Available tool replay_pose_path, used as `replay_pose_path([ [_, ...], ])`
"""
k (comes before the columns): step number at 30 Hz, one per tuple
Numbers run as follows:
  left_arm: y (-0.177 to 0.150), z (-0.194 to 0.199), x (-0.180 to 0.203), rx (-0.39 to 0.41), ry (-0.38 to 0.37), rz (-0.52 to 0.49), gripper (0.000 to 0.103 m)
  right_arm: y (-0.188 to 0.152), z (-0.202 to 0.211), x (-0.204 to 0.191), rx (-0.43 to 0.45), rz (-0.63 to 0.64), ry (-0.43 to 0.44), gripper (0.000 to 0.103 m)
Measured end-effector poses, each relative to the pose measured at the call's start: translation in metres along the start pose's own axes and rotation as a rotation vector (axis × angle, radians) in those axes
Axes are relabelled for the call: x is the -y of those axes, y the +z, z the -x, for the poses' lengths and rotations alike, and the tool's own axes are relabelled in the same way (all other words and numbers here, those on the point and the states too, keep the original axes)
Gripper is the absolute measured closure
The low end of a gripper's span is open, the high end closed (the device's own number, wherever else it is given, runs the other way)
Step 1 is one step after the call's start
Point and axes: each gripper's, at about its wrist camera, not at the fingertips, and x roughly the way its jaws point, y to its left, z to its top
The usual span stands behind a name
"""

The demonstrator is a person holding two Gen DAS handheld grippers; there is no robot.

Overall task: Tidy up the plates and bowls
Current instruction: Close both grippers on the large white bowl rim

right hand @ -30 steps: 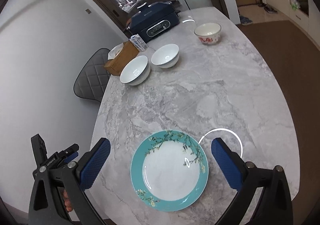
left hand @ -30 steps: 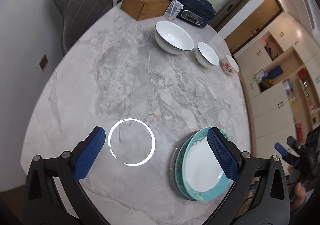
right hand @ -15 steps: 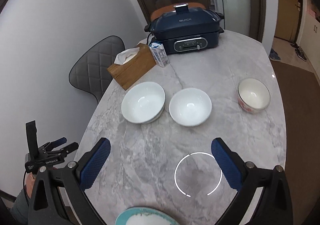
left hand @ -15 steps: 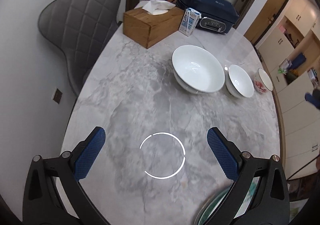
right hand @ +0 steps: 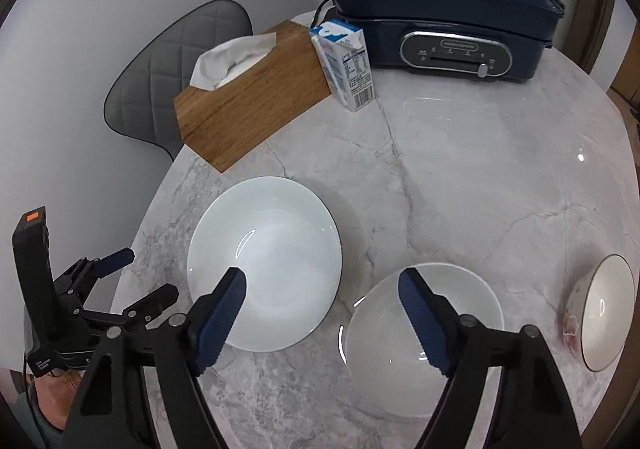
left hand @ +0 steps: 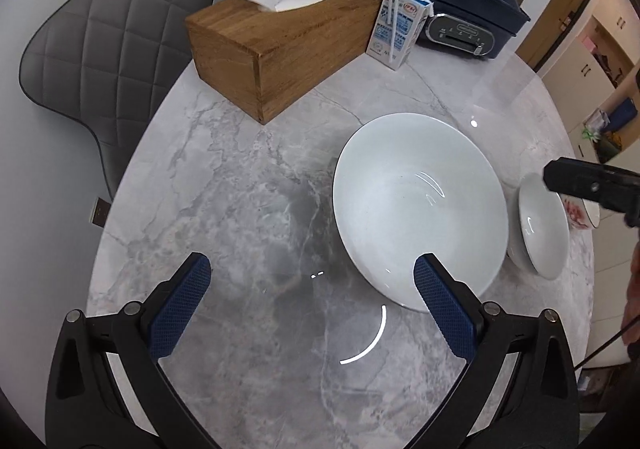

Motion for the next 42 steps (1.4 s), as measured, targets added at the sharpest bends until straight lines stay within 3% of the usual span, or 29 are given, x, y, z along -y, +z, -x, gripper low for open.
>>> replay_pose_path([
  [8, 0.002, -0.034, -0.002, -0.03, -0.01, 0.023, 0.001, 0.011, -0.048, 0.0, -0.068, 0.04, -0.026, 0.03],
  [12, 0.006, -0.046, 0.0, -0.034, -0.031, 0.026, 0.001, 0.012, -0.063, 0.002, -0.103, 0.034, -0.03, 0.04],
  [14, 0.007, -0.052, 0.001, -0.034, -0.04, 0.022, 0.005, 0.012, -0.067, 0.001, -0.108, 0.042, -0.03, 0.042],
  [17, 0.007, -0.059, -0.001, -0.048, -0.076, 0.049, 0.024, 0.012, -0.073, 0.0, -0.126, 0.055, -0.033, 0.046],
  [19, 0.007, -0.064, -0.001, -0.057, -0.094, 0.051, 0.048, 0.012, -0.078, 0.001, -0.143, 0.047, -0.03, 0.05],
  [20, 0.007, -0.067, 0.0, -0.064, -0.096, 0.048, 0.054, 0.011, -0.079, 0.002, -0.145, 0.043, -0.028, 0.052],
  [21, 0.006, -0.069, 0.0, -0.063, -0.101, 0.045, 0.066, 0.011, -0.08, 0.001, -0.145, 0.045, -0.027, 0.057],
  [23, 0.004, -0.07, 0.001, -0.058, -0.123, 0.04, 0.07, 0.011, -0.082, 0.001, -0.154, 0.041, -0.021, 0.067],
  [27, 0.003, -0.07, 0.01, -0.062, -0.126, 0.011, 0.09, 0.01, -0.086, -0.004, -0.157, 0.069, -0.044, 0.082],
  [31, 0.001, -0.072, 0.009, -0.065, -0.127, 0.02, 0.091, 0.008, -0.085, -0.002, -0.156, 0.064, -0.044, 0.091],
  [36, -0.005, -0.066, 0.002, -0.068, -0.119, 0.028, 0.091, 0.005, -0.083, -0.009, -0.15, 0.069, -0.035, 0.092],
  [42, -0.023, -0.032, -0.004, -0.048, -0.117, 0.022, 0.091, -0.013, -0.061, -0.024, -0.13, 0.077, -0.008, 0.092],
])
